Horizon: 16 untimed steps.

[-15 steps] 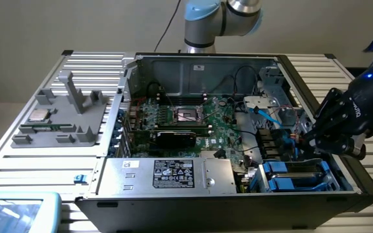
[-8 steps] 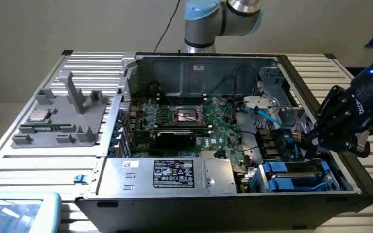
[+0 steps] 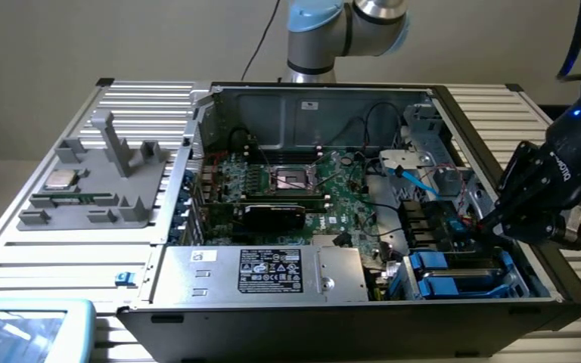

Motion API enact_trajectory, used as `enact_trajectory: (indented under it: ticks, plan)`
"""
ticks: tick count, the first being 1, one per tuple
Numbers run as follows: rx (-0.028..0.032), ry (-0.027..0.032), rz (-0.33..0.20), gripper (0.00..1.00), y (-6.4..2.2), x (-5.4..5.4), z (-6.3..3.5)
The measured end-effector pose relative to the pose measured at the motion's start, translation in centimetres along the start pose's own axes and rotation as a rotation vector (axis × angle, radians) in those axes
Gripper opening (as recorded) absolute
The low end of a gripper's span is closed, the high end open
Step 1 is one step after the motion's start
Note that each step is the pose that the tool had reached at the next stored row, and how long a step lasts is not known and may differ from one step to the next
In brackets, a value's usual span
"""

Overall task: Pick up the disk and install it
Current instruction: 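Insert the first disk wire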

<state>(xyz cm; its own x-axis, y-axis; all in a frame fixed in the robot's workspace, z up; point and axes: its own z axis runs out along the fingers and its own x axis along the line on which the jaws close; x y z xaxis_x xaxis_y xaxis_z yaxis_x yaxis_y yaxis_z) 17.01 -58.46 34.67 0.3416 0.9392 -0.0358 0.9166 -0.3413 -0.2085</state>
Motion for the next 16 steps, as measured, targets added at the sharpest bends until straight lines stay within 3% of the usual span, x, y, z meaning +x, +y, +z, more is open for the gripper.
enact_trajectory:
  ticks: [3, 8, 10, 15, 16]
  plan:
    - [-0.0126, -0.0222, 0.005, 0.15, -0.22, 0.2, 0.07]
    - [-0.0414, -0.0703, 0.016, 0.15, -0.66, 0.4, 0.11]
    - [-0.0472, -0.0777, 0.018, 0.15, -0.87, 0.4, -0.03]
    - [-0.0513, -0.0815, 0.019, 0.15, -1.28, 0.6, -0.37]
    - [-0.0536, -0.0869, 0.020, 0.15, -1.32, 0.6, -0.37]
